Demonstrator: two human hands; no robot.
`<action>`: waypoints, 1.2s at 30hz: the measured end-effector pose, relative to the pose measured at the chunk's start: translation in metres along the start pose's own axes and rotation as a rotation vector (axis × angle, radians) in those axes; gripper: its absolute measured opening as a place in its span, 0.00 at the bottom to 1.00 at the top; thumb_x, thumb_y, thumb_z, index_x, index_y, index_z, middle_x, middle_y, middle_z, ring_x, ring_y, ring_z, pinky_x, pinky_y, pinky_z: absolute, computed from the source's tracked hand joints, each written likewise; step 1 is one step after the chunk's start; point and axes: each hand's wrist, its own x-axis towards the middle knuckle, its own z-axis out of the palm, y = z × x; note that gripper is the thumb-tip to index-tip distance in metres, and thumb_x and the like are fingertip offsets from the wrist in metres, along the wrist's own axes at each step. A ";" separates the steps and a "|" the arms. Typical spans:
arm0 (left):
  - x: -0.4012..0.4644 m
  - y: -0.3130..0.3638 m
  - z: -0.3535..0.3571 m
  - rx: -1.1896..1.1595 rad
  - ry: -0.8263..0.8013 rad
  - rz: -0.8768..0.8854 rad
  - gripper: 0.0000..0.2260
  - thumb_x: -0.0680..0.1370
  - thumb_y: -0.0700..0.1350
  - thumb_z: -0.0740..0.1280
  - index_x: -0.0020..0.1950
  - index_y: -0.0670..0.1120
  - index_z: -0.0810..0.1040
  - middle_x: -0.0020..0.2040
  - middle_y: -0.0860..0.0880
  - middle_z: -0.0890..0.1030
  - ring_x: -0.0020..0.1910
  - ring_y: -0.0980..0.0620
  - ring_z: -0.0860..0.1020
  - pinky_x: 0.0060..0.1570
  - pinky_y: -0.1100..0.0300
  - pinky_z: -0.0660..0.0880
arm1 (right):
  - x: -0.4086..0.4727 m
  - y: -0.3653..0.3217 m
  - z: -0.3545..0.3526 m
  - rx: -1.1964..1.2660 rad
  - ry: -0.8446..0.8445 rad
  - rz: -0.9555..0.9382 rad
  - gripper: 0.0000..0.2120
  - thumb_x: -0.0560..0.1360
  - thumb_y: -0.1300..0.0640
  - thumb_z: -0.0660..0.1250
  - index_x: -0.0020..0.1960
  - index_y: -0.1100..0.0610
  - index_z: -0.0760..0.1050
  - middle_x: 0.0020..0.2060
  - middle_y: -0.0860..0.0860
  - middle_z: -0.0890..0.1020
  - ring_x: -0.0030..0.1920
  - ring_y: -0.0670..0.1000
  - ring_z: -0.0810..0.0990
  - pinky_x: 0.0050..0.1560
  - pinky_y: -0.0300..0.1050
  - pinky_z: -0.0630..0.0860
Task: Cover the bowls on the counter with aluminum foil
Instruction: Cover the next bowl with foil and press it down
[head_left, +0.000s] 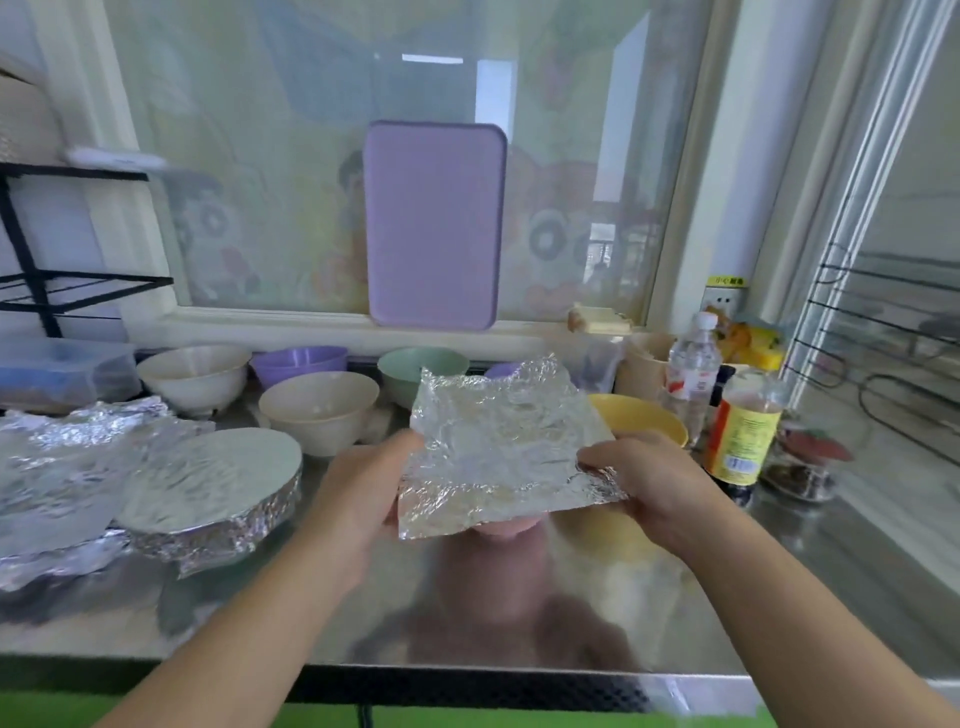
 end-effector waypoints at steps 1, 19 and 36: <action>0.008 0.001 0.000 0.035 0.019 -0.010 0.16 0.70 0.52 0.74 0.49 0.41 0.86 0.41 0.42 0.88 0.36 0.44 0.84 0.42 0.49 0.82 | 0.000 0.001 -0.003 -0.054 -0.013 0.009 0.04 0.76 0.69 0.71 0.49 0.68 0.82 0.38 0.59 0.85 0.31 0.54 0.82 0.28 0.43 0.78; 0.073 -0.021 0.012 0.322 0.114 0.108 0.09 0.78 0.42 0.70 0.39 0.40 0.82 0.29 0.45 0.76 0.29 0.46 0.75 0.39 0.54 0.73 | 0.021 0.023 0.005 -0.138 0.080 -0.070 0.10 0.79 0.58 0.71 0.41 0.58 0.75 0.33 0.57 0.65 0.31 0.52 0.61 0.33 0.45 0.57; 0.038 -0.017 -0.012 0.459 0.149 0.095 0.13 0.78 0.41 0.67 0.33 0.42 0.72 0.22 0.48 0.66 0.22 0.47 0.64 0.27 0.59 0.61 | -0.024 0.023 -0.004 -0.276 0.057 -0.006 0.10 0.79 0.62 0.68 0.40 0.60 0.74 0.32 0.57 0.72 0.33 0.52 0.69 0.32 0.44 0.66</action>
